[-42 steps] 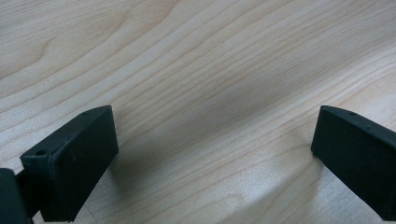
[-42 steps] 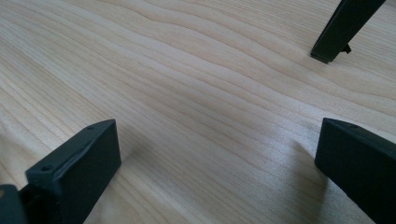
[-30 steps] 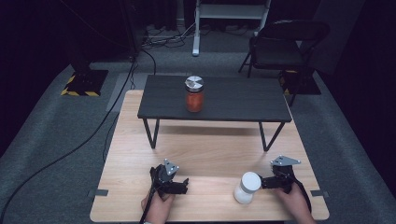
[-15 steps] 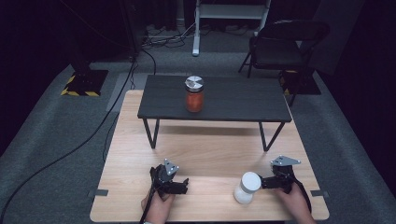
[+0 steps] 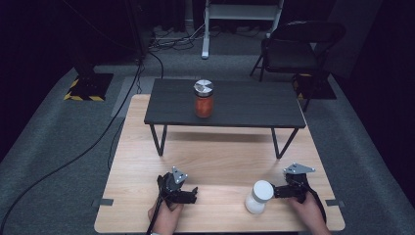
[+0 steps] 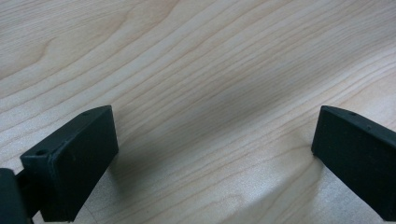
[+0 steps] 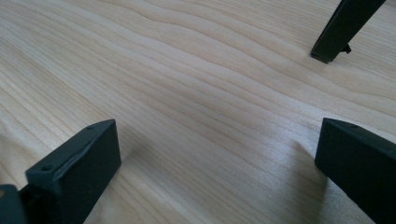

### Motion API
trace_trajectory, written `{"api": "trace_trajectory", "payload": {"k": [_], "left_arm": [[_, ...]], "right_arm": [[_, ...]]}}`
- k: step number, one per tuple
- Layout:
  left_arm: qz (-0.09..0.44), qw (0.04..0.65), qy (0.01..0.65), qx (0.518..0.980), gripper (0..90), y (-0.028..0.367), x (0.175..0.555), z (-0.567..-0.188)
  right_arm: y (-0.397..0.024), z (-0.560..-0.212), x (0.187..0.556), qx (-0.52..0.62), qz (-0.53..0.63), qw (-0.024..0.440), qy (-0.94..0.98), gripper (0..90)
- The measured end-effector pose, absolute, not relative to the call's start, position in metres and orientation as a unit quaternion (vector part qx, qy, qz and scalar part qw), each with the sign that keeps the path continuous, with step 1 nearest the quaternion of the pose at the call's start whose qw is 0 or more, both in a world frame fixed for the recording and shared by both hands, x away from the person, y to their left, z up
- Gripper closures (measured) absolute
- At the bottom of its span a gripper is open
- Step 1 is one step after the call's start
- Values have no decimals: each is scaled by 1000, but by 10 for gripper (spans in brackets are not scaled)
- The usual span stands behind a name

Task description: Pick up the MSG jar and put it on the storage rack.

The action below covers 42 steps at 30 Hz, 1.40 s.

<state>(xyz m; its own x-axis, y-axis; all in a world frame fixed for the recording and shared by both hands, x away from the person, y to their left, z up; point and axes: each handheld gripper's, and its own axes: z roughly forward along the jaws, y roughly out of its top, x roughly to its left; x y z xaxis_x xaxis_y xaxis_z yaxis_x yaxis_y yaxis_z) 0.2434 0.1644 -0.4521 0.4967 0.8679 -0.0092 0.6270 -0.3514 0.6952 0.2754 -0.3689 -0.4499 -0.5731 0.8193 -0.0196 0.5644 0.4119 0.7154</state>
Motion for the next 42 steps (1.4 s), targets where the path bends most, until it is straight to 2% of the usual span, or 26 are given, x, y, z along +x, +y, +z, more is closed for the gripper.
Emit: {"api": "trace_trajectory", "payload": {"k": [17, 27, 42], "left_arm": [[185, 327, 465, 802, 1, 165, 244, -452], [184, 327, 465, 802, 1, 164, 245, -452], [184, 327, 464, 803, 1, 164, 246, -452]], "right_arm": [[-370, -451, 269, 434, 346, 199, 808, 24], [-392, -448, 238, 389, 451, 233, 769, 25], [-410, -433, 209, 337, 576, 239, 706, 25]]}}
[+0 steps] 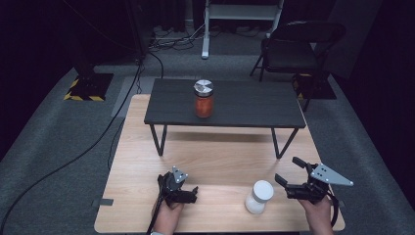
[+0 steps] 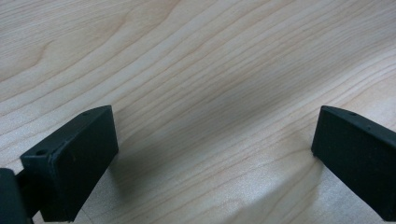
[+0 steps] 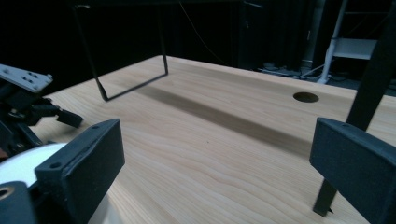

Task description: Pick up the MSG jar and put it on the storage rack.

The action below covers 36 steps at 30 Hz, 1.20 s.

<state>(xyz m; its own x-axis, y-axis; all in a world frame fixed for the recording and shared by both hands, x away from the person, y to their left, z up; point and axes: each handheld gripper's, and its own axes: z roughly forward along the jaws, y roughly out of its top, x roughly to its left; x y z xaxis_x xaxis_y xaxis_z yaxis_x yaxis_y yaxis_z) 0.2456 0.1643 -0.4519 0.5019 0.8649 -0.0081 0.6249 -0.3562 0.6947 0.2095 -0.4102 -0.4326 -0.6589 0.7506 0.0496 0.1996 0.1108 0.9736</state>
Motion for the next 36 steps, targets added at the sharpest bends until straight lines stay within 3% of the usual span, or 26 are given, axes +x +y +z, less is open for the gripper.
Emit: {"api": "trace_trajectory", "payload": {"k": [20, 36], "left_arm": [[184, 326, 464, 803, 1, 164, 246, -452], [184, 326, 464, 803, 1, 164, 246, -452]], "right_arm": [[-381, -421, 191, 249, 601, 175, 739, 30], [-367, -423, 202, 257, 511, 167, 803, 233]]}}
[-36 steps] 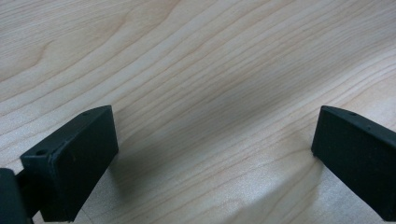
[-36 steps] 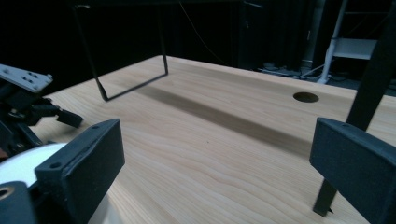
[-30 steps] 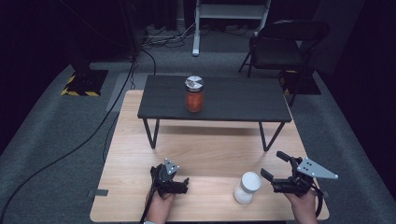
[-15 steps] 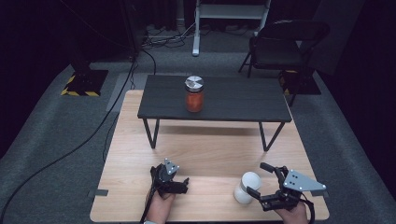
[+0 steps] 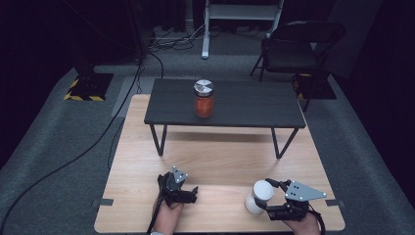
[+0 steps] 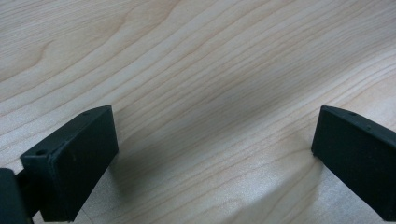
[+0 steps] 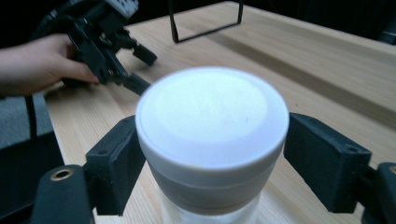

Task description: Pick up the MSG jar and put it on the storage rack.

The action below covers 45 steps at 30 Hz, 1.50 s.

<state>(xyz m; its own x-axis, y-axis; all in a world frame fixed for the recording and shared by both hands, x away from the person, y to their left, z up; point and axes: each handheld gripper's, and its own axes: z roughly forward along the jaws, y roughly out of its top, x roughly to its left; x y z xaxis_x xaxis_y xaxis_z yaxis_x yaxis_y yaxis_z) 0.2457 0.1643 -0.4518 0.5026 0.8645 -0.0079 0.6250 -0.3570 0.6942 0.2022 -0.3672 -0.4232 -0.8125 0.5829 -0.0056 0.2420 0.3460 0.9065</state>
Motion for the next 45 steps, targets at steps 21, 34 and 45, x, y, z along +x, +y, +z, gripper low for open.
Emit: {"api": "trace_trajectory", "payload": {"k": [21, 34, 45], "left_arm": [[186, 326, 467, 801, 1, 164, 247, -452], [185, 327, 467, 800, 1, 164, 251, -452], [186, 327, 468, 800, 1, 164, 251, -452]], "right_arm": [[-364, -403, 214, 249, 521, 156, 802, 331], [-357, -323, 253, 267, 531, 176, 785, 331], [-328, -227, 290, 270, 521, 199, 785, 330]]}}
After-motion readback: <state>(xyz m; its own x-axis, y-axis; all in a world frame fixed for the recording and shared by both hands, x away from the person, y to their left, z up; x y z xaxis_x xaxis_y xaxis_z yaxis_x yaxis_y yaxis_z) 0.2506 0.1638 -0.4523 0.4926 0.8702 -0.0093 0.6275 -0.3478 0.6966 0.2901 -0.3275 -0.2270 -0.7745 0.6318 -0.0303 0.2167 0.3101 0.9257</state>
